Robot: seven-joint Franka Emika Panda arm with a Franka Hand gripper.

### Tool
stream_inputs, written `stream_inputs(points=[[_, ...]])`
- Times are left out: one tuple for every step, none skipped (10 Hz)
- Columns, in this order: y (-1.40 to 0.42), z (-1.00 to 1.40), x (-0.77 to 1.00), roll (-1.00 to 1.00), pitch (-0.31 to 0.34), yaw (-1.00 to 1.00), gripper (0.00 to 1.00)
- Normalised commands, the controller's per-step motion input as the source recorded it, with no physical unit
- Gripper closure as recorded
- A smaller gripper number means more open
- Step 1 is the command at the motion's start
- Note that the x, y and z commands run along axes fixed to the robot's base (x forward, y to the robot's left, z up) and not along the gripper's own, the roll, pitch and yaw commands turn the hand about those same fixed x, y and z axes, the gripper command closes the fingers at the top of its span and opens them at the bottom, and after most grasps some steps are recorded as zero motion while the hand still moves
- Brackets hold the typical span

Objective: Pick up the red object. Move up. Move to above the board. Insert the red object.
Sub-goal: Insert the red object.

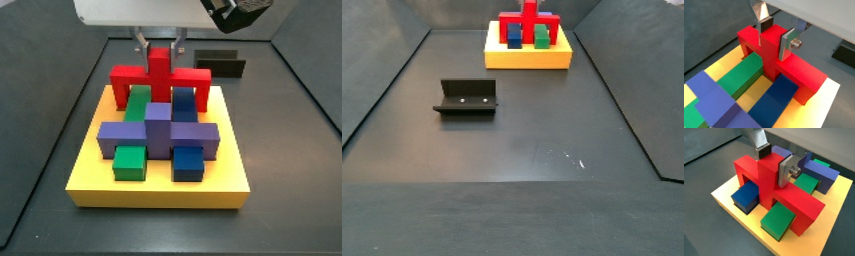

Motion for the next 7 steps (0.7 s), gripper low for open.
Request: stream_inputs(points=[[0.13, -0.24, 0.00, 0.00, 0.010, -0.01, 1.00], [0.00, -0.05, 0.00, 0.00, 0.000, 0.00, 1.00], [0.00, -0.18, 0.00, 0.00, -0.004, 0.03, 1.00], [-0.01, -0.25, 0.00, -0.07, -0.044, 0.06, 1.00], [-0.05, -0.25, 0.07, -0.14, -0.009, 0.00, 1.00], [-0.01, -0.34, 0.04, -0.16, -0.053, 0.11, 1.00], [-0.11, -0.31, 0.00, -0.01, -0.041, 0.24, 1.00]])
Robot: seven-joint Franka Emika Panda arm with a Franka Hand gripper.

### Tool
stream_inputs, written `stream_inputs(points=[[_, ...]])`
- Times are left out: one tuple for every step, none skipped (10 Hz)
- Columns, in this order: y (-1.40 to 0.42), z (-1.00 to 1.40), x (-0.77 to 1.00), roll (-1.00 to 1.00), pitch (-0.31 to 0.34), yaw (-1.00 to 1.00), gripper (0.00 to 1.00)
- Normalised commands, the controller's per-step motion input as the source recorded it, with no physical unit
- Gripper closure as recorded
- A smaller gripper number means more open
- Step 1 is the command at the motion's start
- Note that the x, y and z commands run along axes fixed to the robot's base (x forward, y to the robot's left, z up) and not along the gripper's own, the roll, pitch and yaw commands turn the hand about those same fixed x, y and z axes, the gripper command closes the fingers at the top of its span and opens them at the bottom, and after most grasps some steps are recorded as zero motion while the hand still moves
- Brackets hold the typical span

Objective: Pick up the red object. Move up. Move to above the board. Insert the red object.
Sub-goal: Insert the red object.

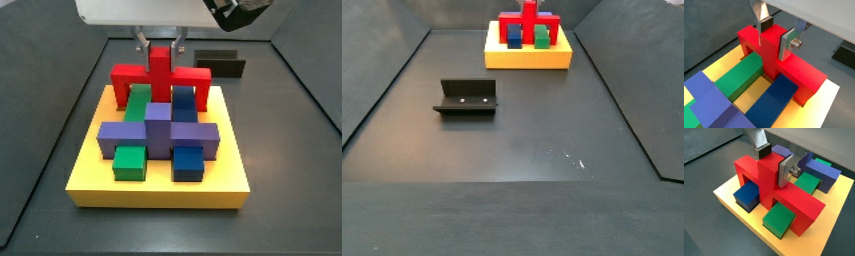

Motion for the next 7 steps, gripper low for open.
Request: stream_inputs(points=[[0.00, -0.32, 0.00, -0.06, -0.034, 0.22, 1.00], [0.00, -0.30, 0.18, -0.03, 0.036, 0.28, 1.00], [0.00, -0.21, 0.01, 0.00, 0.021, 0.27, 1.00], [0.00, -0.23, 0.18, -0.01, 0.019, 0.21, 1.00], [0.00, -0.21, 0.15, 0.00, 0.023, 0.00, 1.00], [0.00, -0.07, 0.00, 0.00, 0.000, 0.00, 1.00], [-0.11, 0.00, 0.00, -0.12, 0.000, 0.00, 1.00]])
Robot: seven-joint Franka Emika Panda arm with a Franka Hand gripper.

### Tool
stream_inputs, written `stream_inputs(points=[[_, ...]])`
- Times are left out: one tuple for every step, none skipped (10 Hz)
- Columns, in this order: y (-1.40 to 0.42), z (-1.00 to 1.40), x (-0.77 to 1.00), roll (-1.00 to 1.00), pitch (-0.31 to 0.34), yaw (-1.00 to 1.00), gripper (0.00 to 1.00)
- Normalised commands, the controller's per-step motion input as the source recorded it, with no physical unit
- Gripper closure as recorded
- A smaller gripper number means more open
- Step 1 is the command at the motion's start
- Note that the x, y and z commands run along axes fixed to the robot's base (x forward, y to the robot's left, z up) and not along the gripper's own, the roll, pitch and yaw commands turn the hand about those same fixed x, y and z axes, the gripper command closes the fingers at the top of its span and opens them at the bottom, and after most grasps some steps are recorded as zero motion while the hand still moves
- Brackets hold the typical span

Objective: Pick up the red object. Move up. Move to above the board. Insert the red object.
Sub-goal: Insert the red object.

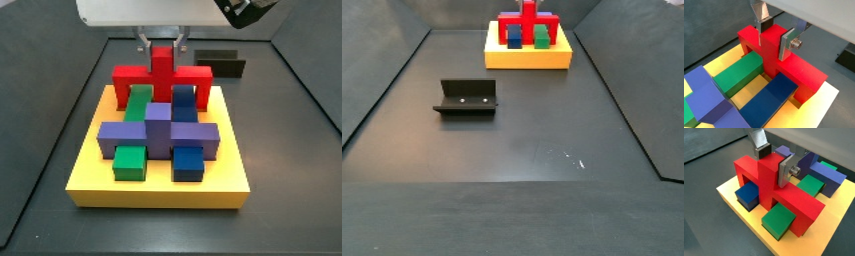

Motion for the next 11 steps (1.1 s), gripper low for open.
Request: stream_inputs(points=[[-0.20, 0.05, -0.10, -0.12, -0.050, 0.00, 1.00], [-0.20, 0.00, -0.09, -0.18, -0.083, -0.02, 1.00], [-0.10, 0.00, 0.00, -0.19, -0.073, -0.01, 1.00], [0.08, -0.45, 0.00, -0.15, -0.049, 0.00, 1.00], [0.18, -0.64, 0.01, -0.16, 0.000, 0.00, 1.00], [0.30, -0.73, 0.25, -0.23, 0.009, 0.00, 1.00], [0.20, -0.73, 0.06, -0.23, 0.000, 0.00, 1.00], [0.17, -0.88, 0.06, -0.16, 0.000, 0.00, 1.00], [0.05, -1.00, 0.00, -0.06, 0.033, 0.00, 1.00], [0.02, -0.04, 0.00, 0.03, 0.136, 0.00, 1.00], [0.00, 0.00, 0.00, 0.00, 0.000, 0.00, 1.00]])
